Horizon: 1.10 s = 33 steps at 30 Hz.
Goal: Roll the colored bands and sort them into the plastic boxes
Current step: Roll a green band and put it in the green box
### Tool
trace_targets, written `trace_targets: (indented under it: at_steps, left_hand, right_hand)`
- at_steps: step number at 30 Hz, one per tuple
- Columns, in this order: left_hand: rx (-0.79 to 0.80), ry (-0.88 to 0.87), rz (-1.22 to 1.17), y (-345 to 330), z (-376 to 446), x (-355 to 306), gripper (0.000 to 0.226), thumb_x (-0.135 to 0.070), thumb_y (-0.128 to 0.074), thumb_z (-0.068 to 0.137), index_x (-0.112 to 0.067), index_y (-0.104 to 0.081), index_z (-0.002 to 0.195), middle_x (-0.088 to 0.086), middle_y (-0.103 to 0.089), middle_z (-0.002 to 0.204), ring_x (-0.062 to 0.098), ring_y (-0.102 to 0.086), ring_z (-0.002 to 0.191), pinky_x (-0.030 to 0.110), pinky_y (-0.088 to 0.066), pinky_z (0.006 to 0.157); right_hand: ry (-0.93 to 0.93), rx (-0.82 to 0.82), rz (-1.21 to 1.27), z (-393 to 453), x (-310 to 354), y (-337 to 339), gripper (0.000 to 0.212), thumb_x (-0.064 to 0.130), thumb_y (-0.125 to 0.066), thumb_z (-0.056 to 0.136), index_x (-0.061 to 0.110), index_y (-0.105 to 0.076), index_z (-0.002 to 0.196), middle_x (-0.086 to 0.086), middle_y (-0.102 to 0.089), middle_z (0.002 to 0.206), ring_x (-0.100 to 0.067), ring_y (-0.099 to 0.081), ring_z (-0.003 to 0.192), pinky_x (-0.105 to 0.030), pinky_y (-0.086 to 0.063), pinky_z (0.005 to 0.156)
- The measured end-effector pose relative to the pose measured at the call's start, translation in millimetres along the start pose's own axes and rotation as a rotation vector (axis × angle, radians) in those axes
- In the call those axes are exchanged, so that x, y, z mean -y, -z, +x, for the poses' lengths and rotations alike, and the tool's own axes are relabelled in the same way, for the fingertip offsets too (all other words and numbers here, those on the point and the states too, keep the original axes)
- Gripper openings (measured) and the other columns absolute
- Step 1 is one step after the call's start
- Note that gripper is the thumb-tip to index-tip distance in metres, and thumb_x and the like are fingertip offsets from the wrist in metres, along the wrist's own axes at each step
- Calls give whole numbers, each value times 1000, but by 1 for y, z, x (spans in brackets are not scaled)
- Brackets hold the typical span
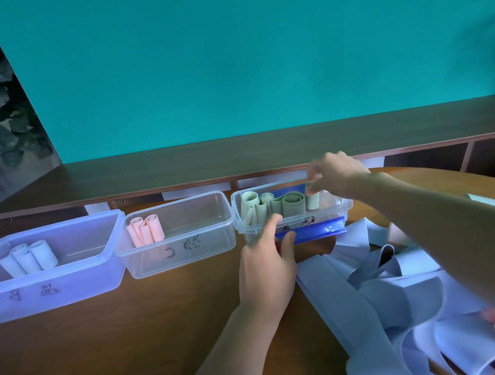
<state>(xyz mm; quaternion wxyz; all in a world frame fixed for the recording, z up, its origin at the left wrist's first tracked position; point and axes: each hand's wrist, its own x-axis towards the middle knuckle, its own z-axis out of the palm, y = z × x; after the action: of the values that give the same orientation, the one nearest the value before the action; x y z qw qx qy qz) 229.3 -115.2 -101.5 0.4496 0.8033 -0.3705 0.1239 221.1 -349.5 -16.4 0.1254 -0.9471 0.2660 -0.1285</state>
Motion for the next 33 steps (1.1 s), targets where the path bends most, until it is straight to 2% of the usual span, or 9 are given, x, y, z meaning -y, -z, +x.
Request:
trace_targets:
  at_steps: [4, 8, 11, 17, 20, 23, 26, 31, 33]
  left_hand:
    - [-2, 2, -3, 0, 0, 1, 50, -41, -54, 100, -26, -48, 147, -4, -72, 108, 9, -67, 88, 2, -38, 64]
    - [6, 2, 3, 0, 1, 1, 50, -42, -53, 100, -28, -46, 148, -4, -72, 106, 8, -66, 86, 12, -49, 67]
    - [8, 7, 2, -1, 0, 1, 51, -43, -52, 100, -28, -44, 149, -5, -70, 108, 7, -65, 88, 7, -42, 66]
    - [17, 10, -5, 0, 0, 1, 54, -44, -50, 100, -28, -43, 151, -5, -70, 113, 8, -66, 90, 5, -42, 65]
    - [11, 4, -4, 0, 0, 1, 53, -43, -52, 100, -27, -44, 150, -4, -71, 112, 9, -67, 89, 4, -40, 65]
    - [4, 7, -3, 0, 0, 2, 53, -43, -54, 100, -27, -45, 149, -3, -71, 109, 11, -68, 90, 15, -51, 71]
    - [-7, 15, -13, -1, -1, 2, 53, -41, -56, 99, -29, -45, 149, -5, -71, 99, 8, -66, 81, 21, -55, 71]
    - [-65, 17, -34, 1, -2, 0, 49, -36, -58, 100, -27, -48, 147, -6, -72, 93, 7, -65, 77, 8, -44, 63]
    - [-101, 21, -43, 5, -4, -3, 46, -34, -60, 99, -24, -53, 143, -3, -73, 94, 11, -67, 79, 15, -48, 66]
  right_hand:
    - [12, 13, 32, 0, -1, 0, 42, 43, -84, 78, 19, -71, 109, -5, -69, 101, -26, -63, 87, -31, -47, 70]
    - [39, 25, 9, -3, 0, 2, 38, 44, -82, 81, 18, -72, 107, -3, -66, 97, -24, -61, 86, -29, -41, 64]
    - [50, 44, 3, -4, 0, 3, 38, 46, -81, 81, 18, -73, 105, -3, -65, 94, -22, -60, 83, -27, -40, 59]
    - [77, 54, -13, -3, -4, 5, 39, 47, -83, 78, 22, -74, 107, -4, -66, 99, -24, -63, 87, -34, -52, 74]
    - [113, 20, 34, -5, -6, 9, 31, 41, -81, 83, 21, -75, 106, -6, -70, 103, -25, -67, 87, -39, -56, 81]
    - [178, -67, 87, -9, -3, 16, 17, 33, -71, 93, 19, -77, 101, -5, -75, 103, -29, -70, 86, -38, -55, 84]
    - [211, -109, 127, -18, 10, 22, 21, 35, -65, 97, 18, -78, 100, -4, -74, 95, -26, -66, 89, -33, -51, 82]
    - [299, 13, 36, -33, 37, 14, 20, 45, -72, 90, 27, -77, 96, 5, -73, 97, -15, -59, 88, -30, -49, 83]
    - [258, 69, -34, -33, 46, 5, 28, 49, -73, 87, 27, -75, 104, 6, -70, 105, -17, -59, 95, -33, -50, 86]
